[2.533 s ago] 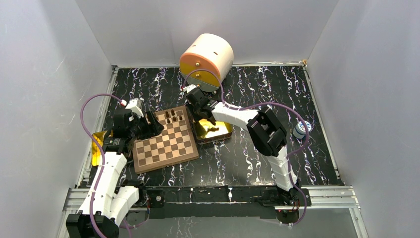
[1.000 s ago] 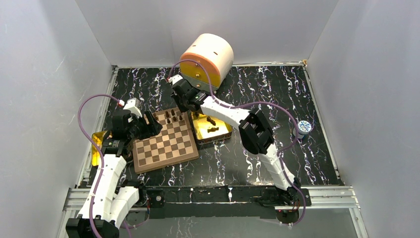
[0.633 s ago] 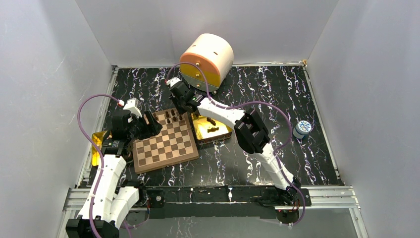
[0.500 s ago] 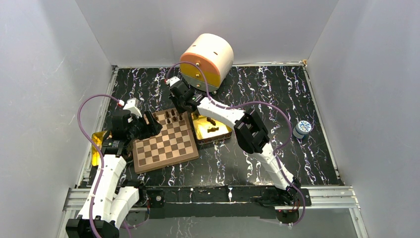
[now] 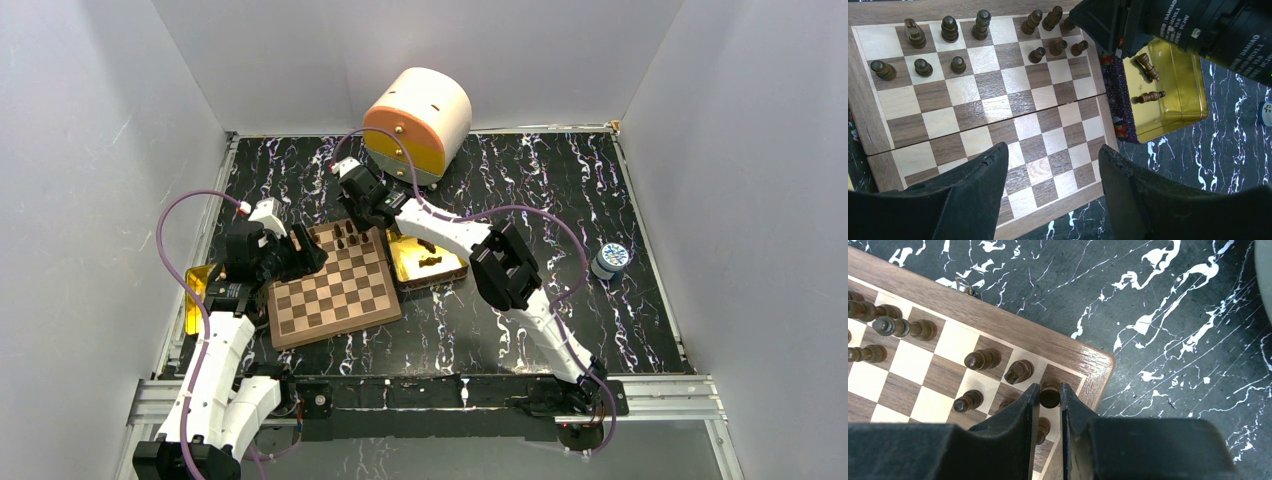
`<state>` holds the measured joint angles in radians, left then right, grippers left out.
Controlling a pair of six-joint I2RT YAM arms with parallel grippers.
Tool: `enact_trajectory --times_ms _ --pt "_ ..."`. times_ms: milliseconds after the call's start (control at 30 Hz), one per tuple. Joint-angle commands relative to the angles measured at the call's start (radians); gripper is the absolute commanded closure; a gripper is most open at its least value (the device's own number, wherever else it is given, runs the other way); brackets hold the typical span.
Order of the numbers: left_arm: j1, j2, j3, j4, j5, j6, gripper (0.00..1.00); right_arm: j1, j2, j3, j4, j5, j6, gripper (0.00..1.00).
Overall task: Set up the chess pieces on the board
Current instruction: Place the chess piece on the chessboard.
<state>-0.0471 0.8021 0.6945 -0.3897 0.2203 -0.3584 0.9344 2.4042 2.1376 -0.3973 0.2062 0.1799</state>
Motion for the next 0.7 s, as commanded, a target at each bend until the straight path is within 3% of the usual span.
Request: enact_trajectory --times_ms 0,667 --pt "0.006 -0.017 -0.003 0.002 -0.009 0.010 0.36 0.006 0.020 0.045 0.010 -0.004 -0.004 0.72" --pt "0.006 -0.016 -0.003 0.001 -0.010 0.010 0.36 0.010 0.039 0.048 0.003 0.059 -0.033 0.71"
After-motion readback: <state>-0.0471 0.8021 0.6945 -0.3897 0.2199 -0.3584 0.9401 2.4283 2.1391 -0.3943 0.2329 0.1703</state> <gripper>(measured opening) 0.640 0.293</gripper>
